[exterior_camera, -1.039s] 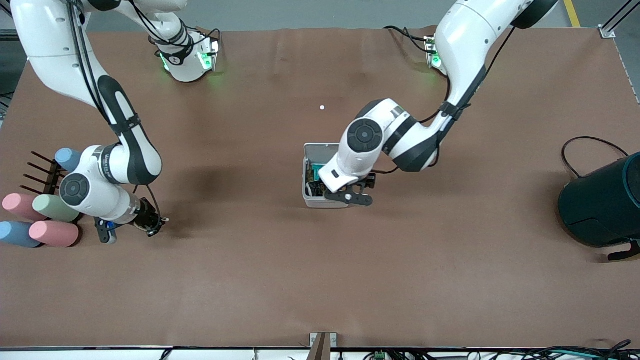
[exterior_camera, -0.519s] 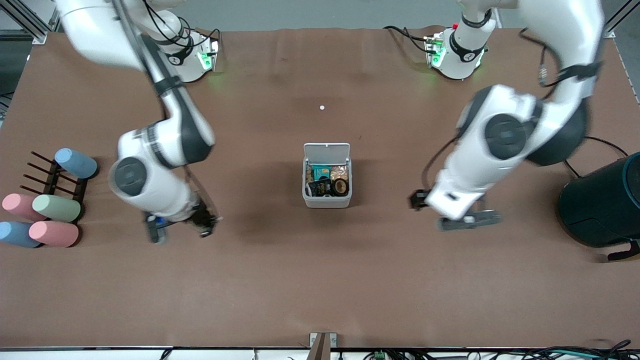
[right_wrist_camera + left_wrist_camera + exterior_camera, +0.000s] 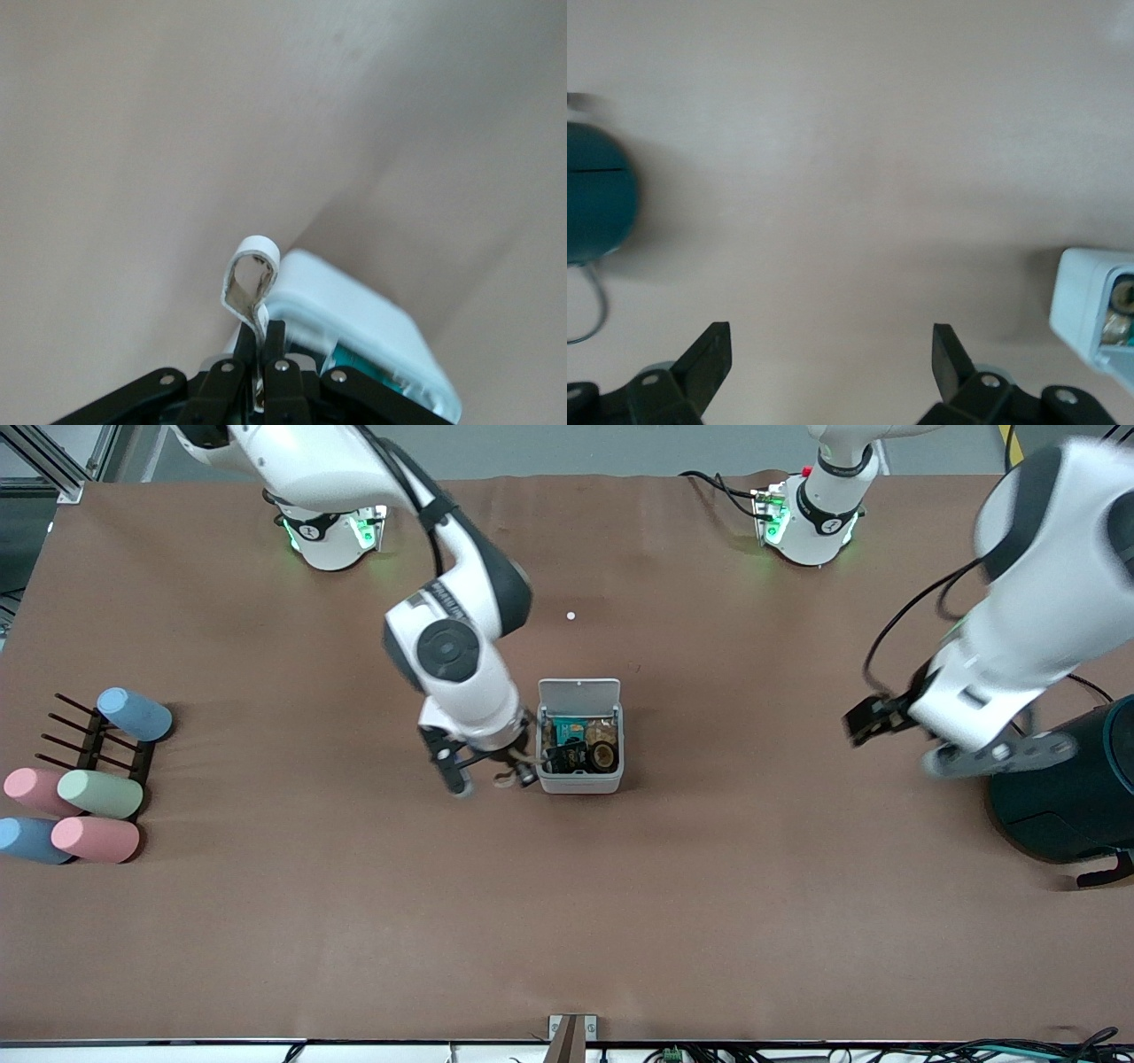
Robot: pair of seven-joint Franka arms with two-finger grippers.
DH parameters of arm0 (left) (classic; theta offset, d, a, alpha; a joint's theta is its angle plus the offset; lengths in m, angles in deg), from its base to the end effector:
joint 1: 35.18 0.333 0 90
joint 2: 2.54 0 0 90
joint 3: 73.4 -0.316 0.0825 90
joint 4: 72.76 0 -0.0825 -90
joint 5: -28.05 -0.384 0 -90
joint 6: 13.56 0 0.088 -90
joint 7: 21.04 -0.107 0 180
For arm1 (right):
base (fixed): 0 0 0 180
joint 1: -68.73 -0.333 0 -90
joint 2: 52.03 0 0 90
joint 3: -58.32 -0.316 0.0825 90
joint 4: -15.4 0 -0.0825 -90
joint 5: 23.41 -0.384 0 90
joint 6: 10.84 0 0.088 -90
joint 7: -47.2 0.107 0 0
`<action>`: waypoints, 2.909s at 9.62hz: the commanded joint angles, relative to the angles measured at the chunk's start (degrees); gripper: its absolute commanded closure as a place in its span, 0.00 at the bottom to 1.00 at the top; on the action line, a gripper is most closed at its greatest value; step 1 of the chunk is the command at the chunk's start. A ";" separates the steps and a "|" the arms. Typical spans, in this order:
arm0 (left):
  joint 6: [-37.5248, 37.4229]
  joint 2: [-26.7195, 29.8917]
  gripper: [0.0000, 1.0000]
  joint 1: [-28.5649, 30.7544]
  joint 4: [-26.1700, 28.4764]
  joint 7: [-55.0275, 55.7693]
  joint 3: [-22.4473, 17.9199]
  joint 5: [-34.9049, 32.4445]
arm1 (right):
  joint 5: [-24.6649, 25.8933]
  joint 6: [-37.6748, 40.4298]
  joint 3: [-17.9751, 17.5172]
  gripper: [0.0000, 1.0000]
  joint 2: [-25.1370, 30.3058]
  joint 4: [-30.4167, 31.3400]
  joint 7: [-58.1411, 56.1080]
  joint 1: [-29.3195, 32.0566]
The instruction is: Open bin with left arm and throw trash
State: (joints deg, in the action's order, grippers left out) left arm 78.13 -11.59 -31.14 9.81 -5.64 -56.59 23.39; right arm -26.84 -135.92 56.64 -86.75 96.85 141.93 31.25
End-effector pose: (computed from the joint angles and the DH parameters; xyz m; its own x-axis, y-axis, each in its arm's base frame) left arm 0.5938 -0.1112 0.6005 0.9987 0.0472 0.0171 0.0477 -0.9983 -0.0324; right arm 0.5691 0.4609 0.3586 0.5377 -0.8390 -0.0828 -0.8393 -0.5234 -0.1472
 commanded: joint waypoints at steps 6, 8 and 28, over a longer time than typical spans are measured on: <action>-0.55 15.29 0.00 -6.50 12.35 -12.40 -14.16 2.20 | 0.17 -5.79 0.62 0.93 -4.22 -1.38 -0.95 -6.90; 0.77 15.12 0.00 -7.37 11.04 -12.49 -16.70 3.42 | -0.01 -5.79 0.62 0.86 -4.92 -1.29 -2.88 -6.91; -4.76 8.88 0.00 -8.00 3.91 -12.13 -17.77 4.21 | -0.53 40.76 1.06 0.28 31.08 10.66 -73.18 35.85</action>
State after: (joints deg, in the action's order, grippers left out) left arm 72.92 -3.29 -38.91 13.27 -17.10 -74.40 28.80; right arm -26.79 -96.70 59.07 -62.36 102.13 79.16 62.51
